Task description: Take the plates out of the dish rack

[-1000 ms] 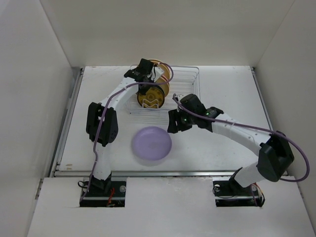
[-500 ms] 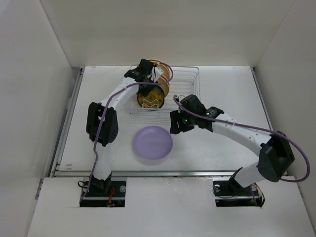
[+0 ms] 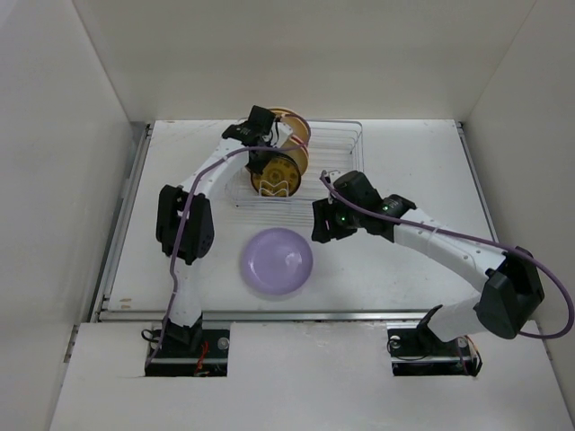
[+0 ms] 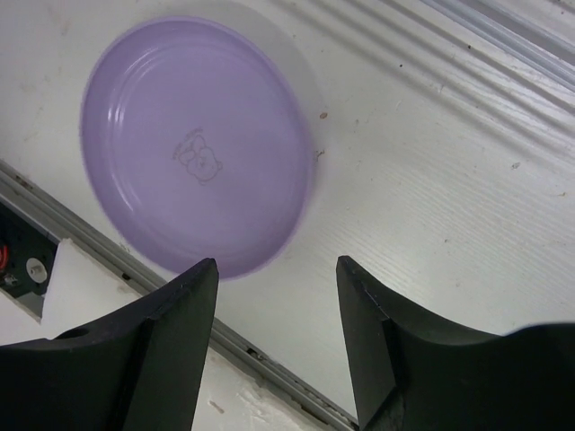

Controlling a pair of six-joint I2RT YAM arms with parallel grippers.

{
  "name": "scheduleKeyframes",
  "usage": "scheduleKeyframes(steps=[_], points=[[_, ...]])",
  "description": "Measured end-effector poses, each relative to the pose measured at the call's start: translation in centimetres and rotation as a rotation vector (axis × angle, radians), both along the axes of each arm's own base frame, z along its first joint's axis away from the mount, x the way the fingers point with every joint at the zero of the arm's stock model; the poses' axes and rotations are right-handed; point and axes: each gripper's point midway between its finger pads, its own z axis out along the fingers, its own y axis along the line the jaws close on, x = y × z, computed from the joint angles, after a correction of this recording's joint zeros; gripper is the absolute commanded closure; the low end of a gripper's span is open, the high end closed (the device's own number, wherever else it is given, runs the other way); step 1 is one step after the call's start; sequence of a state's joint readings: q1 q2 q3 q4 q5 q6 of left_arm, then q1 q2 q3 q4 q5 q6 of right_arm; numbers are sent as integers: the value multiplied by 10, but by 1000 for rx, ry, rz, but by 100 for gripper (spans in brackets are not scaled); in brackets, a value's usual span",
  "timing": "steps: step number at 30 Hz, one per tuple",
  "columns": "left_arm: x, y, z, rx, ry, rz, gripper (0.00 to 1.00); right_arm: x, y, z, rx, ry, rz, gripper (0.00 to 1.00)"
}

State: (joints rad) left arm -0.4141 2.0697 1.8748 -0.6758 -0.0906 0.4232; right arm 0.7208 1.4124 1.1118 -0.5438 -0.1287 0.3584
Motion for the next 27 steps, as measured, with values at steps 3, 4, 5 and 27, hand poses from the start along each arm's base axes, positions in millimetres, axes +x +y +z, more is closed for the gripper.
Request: scheduleKeyframes(steps=[3,4,5,27], points=[[-2,0,10,-42,-4,6,100,1,-1,0,-5,-3,-5,39],[-2,0,17,-60,-13,7,100,1,-1,0,-6,-4,-7,39],[-3,-1,23,-75,-22,7,100,1,-2,0,-9,-5,-9,39],[-130,136,121,-120,106,324,100,119,45,135,104,-393,-50,44]])
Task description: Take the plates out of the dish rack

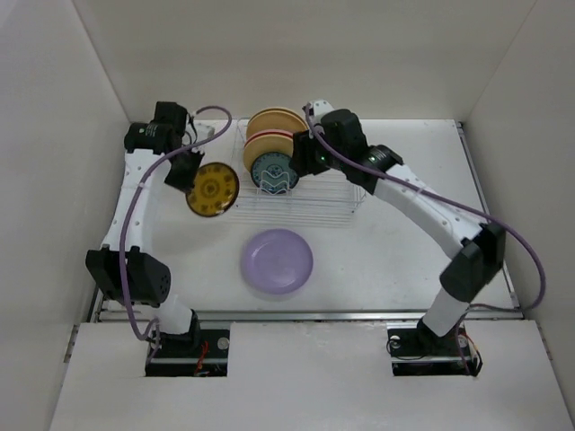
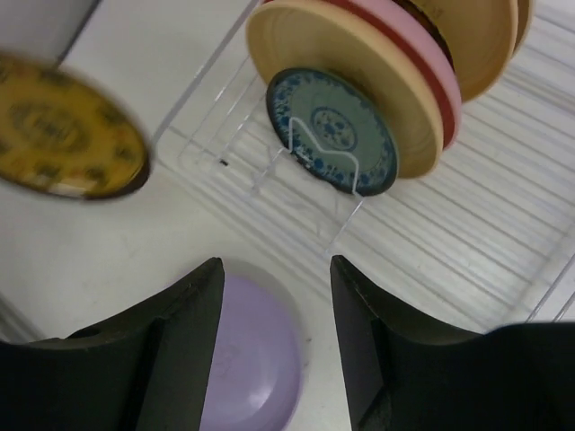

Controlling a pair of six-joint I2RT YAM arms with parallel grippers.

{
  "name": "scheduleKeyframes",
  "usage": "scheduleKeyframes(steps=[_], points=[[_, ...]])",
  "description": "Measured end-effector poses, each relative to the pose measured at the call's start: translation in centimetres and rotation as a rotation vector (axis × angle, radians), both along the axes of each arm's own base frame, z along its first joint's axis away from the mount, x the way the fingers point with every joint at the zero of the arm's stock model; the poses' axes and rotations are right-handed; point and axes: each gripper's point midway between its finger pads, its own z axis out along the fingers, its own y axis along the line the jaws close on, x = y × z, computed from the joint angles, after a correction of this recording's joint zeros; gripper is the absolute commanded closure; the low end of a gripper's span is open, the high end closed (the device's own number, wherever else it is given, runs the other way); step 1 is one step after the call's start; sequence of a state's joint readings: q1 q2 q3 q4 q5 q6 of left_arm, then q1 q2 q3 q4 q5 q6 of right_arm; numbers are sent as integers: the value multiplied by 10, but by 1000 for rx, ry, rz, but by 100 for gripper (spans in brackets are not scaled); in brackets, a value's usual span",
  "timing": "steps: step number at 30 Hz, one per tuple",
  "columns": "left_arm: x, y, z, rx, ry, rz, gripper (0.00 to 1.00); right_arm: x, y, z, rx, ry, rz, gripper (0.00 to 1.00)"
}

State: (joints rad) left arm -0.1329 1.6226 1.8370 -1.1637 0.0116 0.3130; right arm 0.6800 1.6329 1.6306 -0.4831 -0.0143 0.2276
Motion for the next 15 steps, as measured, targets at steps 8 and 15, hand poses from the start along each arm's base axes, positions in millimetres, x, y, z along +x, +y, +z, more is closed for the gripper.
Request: scheduleKeyframes(steps=[8,15], points=[[-109,38,-105,-123,519,85,100,87,27,-78,-116,48,-25,48],[-140,40,-160,-189,758,115,100,112,29,-117,-175,69,-58,50]])
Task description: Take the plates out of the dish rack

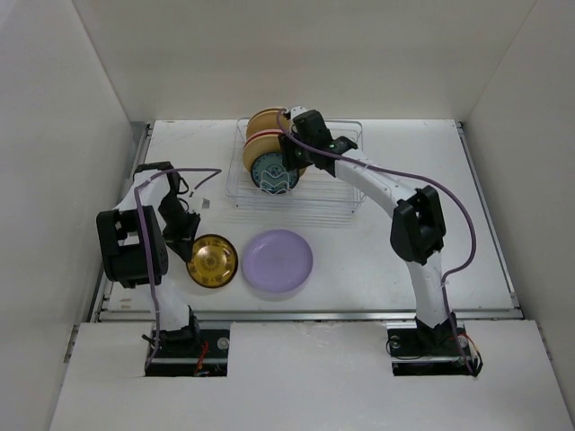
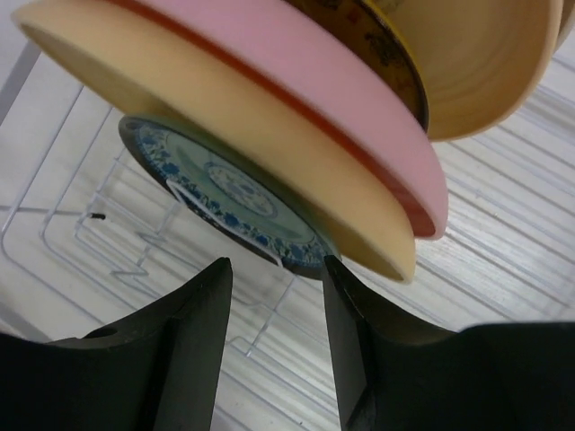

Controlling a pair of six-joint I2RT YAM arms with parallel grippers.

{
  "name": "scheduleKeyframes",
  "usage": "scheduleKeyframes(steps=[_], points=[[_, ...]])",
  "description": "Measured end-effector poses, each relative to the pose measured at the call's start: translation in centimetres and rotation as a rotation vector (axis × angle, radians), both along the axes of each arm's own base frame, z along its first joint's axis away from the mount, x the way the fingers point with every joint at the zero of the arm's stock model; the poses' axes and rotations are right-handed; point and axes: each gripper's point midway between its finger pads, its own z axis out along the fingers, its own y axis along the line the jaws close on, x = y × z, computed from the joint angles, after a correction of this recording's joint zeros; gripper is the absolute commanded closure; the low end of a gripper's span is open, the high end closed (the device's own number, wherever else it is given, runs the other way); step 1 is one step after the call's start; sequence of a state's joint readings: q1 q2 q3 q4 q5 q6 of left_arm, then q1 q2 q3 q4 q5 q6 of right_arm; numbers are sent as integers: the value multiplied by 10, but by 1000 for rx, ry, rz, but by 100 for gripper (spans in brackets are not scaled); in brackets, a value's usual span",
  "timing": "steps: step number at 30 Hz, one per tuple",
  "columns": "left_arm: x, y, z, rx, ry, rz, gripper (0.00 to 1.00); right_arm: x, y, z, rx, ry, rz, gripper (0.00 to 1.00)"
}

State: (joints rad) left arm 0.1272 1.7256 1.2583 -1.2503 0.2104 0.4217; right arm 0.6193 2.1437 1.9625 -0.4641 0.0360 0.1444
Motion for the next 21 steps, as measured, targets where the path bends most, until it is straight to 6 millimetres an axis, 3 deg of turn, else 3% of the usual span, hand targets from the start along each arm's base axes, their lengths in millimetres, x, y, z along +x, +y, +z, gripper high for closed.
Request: scheduleKeyframes(steps=[5,10,11,14,15,19,21], points=[[7,3,-27,-20,50,31,100,17,0,1,-23,-44,-30,50],[7,6,-41,-29,83,68,78,22,2,-17,-61,-41,-34,50],[8,6,-42,-28,78,72,69,22,3,-22,-71,-40,-30,52],[10,6,-43,-27,69,75,61,24,0,-27,-102,-47,-25,67],[10,6,-43,-27,68,77,59,25,-1,-27,-107,-50,-25,77],[12,7,-42,-26,64,83,58,28,-6,-27,-129,-63,-22,97],[14,9,-40,-25,56,91,58,29,-5,-28,-134,-71,-12,100]])
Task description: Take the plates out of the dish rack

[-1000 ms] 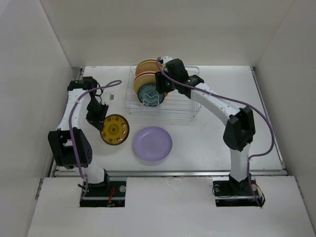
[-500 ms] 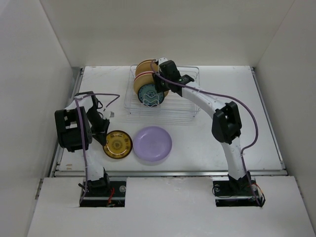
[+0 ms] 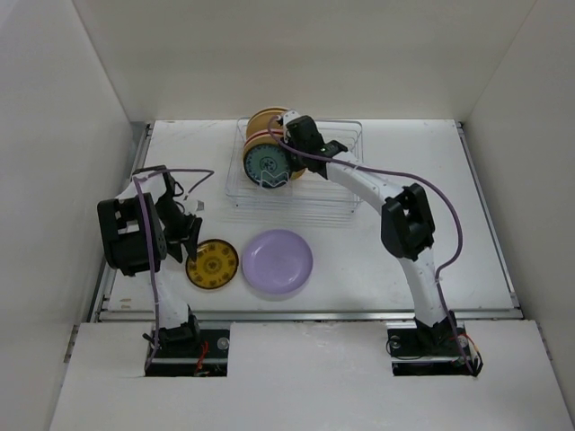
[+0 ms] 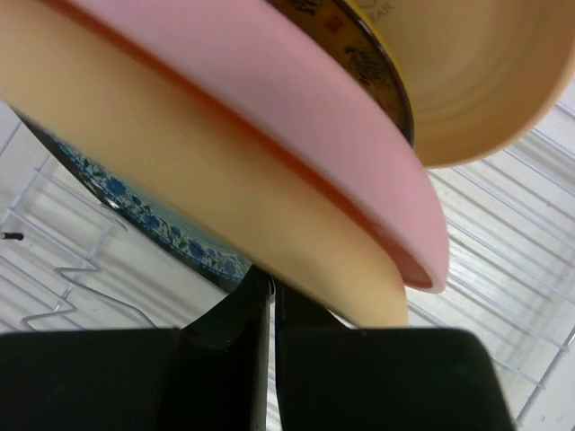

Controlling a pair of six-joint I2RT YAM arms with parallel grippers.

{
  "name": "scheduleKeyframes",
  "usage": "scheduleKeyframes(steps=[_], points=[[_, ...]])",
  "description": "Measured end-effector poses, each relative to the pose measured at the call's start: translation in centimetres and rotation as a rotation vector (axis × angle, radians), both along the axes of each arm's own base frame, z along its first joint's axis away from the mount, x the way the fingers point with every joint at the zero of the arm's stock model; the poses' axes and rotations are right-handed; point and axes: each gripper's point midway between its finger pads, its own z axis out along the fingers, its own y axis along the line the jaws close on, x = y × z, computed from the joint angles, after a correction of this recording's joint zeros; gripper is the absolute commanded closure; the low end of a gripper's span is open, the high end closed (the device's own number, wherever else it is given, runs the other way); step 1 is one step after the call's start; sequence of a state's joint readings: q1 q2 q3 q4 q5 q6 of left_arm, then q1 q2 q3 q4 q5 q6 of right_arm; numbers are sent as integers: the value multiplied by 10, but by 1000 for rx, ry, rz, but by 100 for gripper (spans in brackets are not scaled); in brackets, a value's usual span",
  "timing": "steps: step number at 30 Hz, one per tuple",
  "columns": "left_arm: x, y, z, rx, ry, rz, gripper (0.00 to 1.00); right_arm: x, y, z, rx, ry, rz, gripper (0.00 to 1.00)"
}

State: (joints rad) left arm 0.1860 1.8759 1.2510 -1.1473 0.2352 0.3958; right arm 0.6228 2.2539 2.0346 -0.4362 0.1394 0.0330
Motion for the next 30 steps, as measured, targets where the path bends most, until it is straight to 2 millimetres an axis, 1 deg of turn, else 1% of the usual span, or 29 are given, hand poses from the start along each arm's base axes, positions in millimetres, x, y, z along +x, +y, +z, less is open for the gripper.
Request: scheduleKeyframes(steps=[5,8,10,12,15,17,19,20,21,23,26,28,30], points=[[8,3,8,7,-34,6,56,-6,1,0,-22,-31,27,100],[14,4,15,10,-56,6,56,-9,-4,12,-46,-66,30,100],[18,5,19,14,-72,7,56,-9,-8,27,-58,-99,26,100],[21,5,23,16,-87,8,56,-11,-12,50,-67,-146,20,100],[24,5,28,22,-101,14,56,-22,-18,80,-104,-205,24,100],[27,6,31,28,-107,25,56,-32,-15,96,-110,-239,30,100],[30,7,33,40,-115,36,56,-43,-7,111,-104,-267,51,100],[32,9,34,50,-120,44,56,-52,0,120,-95,-279,70,100],[35,10,35,58,-127,51,56,-56,2,123,-91,-283,78,100],[39,13,37,73,-142,72,56,-71,12,130,-80,-294,108,100],[44,18,40,91,-163,97,58,-85,22,133,-77,-297,124,100],[47,20,43,101,-172,108,58,-89,25,128,-84,-284,138,100],[50,22,44,109,-182,116,58,-96,31,120,-69,-243,189,100]])
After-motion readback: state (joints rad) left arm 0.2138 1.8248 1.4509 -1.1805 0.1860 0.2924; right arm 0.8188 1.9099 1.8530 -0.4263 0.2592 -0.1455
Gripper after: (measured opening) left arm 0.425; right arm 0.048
